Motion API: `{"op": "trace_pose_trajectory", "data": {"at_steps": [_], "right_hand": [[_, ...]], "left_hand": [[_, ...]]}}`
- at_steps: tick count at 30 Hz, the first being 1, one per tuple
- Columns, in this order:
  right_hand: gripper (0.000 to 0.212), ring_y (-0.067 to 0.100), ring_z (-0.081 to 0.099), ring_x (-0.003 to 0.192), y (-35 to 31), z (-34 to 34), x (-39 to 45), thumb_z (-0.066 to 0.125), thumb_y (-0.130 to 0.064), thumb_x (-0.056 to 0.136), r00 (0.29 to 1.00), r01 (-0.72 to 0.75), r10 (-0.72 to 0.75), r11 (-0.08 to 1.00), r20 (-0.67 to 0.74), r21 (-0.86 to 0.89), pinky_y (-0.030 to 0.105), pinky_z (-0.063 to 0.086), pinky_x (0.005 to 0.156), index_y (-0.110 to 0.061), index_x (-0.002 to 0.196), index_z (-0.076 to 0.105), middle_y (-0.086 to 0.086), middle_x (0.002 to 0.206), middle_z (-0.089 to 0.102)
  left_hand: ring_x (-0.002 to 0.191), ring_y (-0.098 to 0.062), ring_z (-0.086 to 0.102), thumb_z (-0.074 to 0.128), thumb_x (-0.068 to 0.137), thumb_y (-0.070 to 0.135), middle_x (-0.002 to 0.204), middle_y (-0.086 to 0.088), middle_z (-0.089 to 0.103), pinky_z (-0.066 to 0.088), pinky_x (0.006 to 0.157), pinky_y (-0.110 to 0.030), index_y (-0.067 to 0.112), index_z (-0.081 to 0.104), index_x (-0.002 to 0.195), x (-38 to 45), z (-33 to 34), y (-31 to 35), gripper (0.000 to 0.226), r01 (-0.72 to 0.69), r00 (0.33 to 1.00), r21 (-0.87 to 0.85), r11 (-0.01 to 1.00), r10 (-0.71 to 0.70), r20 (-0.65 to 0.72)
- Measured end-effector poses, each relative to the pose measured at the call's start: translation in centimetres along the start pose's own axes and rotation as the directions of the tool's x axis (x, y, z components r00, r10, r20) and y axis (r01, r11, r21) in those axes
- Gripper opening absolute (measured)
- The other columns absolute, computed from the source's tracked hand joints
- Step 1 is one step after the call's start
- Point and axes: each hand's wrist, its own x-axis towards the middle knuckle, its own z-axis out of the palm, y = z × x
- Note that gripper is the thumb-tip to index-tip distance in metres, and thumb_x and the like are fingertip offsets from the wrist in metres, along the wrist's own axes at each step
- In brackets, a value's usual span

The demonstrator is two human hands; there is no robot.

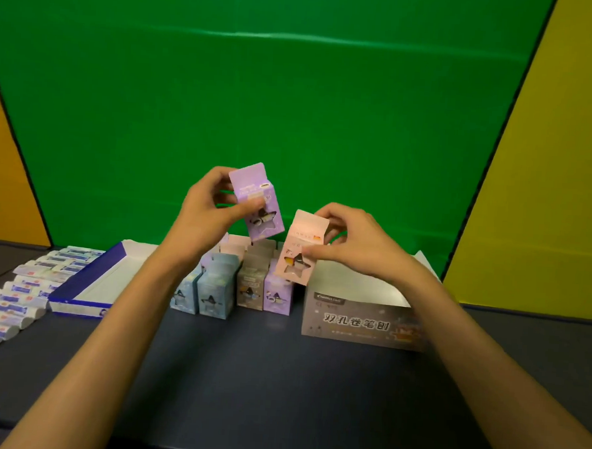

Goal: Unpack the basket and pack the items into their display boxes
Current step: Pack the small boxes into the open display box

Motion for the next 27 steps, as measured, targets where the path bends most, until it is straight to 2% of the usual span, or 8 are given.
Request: {"op": "trace_pose_trajectory", "data": {"at_steps": [4, 8, 11, 13, 16, 19, 23, 27], "right_hand": [[0.036, 0.007, 0.068, 0.08, 1.9, -5.3, -0.5, 0.087, -0.015, 0.071, 0.996, -0.031, 0.028, 0.999, -0.082, -0.027, 0.026, 0.056, 0.072, -0.02, 0.099, 0.065, -0.01, 0.09, 0.072], [0.041, -0.001, 0.067, 0.076, 5.2, -8.7, -1.3, 0.089, -0.02, 0.069, 0.988, -0.149, 0.131, 0.954, -0.086, -0.262, 0.02, 0.055, 0.067, -0.021, 0.1, 0.063, -0.011, 0.093, 0.071], [0.042, 0.001, 0.066, 0.077, 7.9, -9.5, -1.6, 0.088, -0.017, 0.07, 0.977, -0.215, 0.205, 0.898, -0.065, -0.384, 0.017, 0.049, 0.06, -0.019, 0.101, 0.06, -0.007, 0.098, 0.07], [0.044, 0.006, 0.065, 0.078, 9.5, -9.6, -1.8, 0.089, -0.018, 0.07, 0.971, -0.231, 0.234, 0.871, -0.047, -0.434, 0.021, 0.047, 0.061, -0.019, 0.103, 0.06, -0.005, 0.101, 0.068], [0.044, 0.011, 0.058, 0.086, 11.4, -9.3, -1.8, 0.089, -0.03, 0.069, 0.965, -0.244, 0.257, 0.784, -0.06, -0.571, 0.03, 0.046, 0.067, -0.026, 0.102, 0.06, -0.008, 0.101, 0.066], [0.045, 0.015, 0.053, 0.097, 12.9, -8.7, -1.8, 0.087, -0.039, 0.069, 0.957, -0.262, 0.278, 0.693, -0.087, -0.672, 0.034, 0.047, 0.075, -0.03, 0.103, 0.059, -0.006, 0.103, 0.063], [0.048, 0.018, 0.051, 0.102, 13.8, -7.9, -1.8, 0.084, -0.041, 0.072, 0.96, -0.236, 0.264, 0.597, -0.09, -0.767, 0.032, 0.041, 0.074, -0.027, 0.109, 0.057, -0.002, 0.103, 0.061], [0.041, 0.021, 0.049, 0.106, 14.0, -7.1, -1.6, 0.083, -0.035, 0.075, 0.96, -0.232, 0.259, 0.532, -0.105, -0.814, 0.036, 0.045, 0.079, -0.021, 0.106, 0.06, -0.001, 0.104, 0.064]], "left_hand": [[0.095, -0.021, 0.065, 0.082, 0.08, 0.013, 0.107, -0.001, 0.069, 0.054, 0.087, -0.04, 0.02, 0.061, 0.108, 1.6, 3.2, 0.7, 0.036, -0.023, 0.996, 0.03, 0.999, 0.02, 0.084], [0.1, -0.014, 0.064, 0.083, 0.078, 0.014, 0.108, 0.007, 0.067, 0.053, 0.085, -0.03, 0.026, 0.06, 0.112, 2.4, 7.4, 1.4, 0.043, -0.056, 0.975, 0.073, 0.996, 0.039, 0.217], [0.092, -0.008, 0.062, 0.083, 0.078, 0.015, 0.104, 0.009, 0.067, 0.048, 0.076, -0.022, 0.022, 0.061, 0.115, 2.6, 10.5, 2.0, 0.043, -0.121, 0.946, 0.139, 0.983, 0.072, 0.316], [0.092, -0.012, 0.061, 0.084, 0.077, 0.016, 0.102, 0.007, 0.068, 0.048, 0.075, -0.024, 0.02, 0.062, 0.112, 2.7, 12.3, 1.9, 0.042, -0.149, 0.925, 0.194, 0.97, 0.067, 0.373], [0.089, -0.023, 0.063, 0.087, 0.071, 0.017, 0.1, 0.003, 0.067, 0.05, 0.079, -0.034, 0.019, 0.06, 0.105, 3.0, 14.7, 1.1, 0.044, -0.168, 0.903, 0.31, 0.936, 0.02, 0.43], [0.087, -0.026, 0.062, 0.089, 0.067, 0.02, 0.1, -0.003, 0.068, 0.052, 0.079, -0.04, 0.019, 0.057, 0.101, 3.3, 16.6, -0.3, 0.047, -0.216, 0.878, 0.467, 0.858, -0.039, 0.477], [0.094, -0.03, 0.061, 0.086, 0.067, 0.02, 0.104, -0.007, 0.066, 0.047, 0.07, -0.035, 0.017, 0.057, 0.105, 3.7, 18.8, -1.6, 0.048, -0.291, 0.843, 0.625, 0.725, -0.114, 0.526], [0.099, -0.031, 0.061, 0.079, 0.075, 0.022, 0.106, -0.007, 0.064, 0.039, 0.068, -0.034, 0.018, 0.056, 0.113, 3.6, 21.0, -1.8, 0.044, -0.398, 0.833, 0.754, 0.522, -0.139, 0.536]]}}
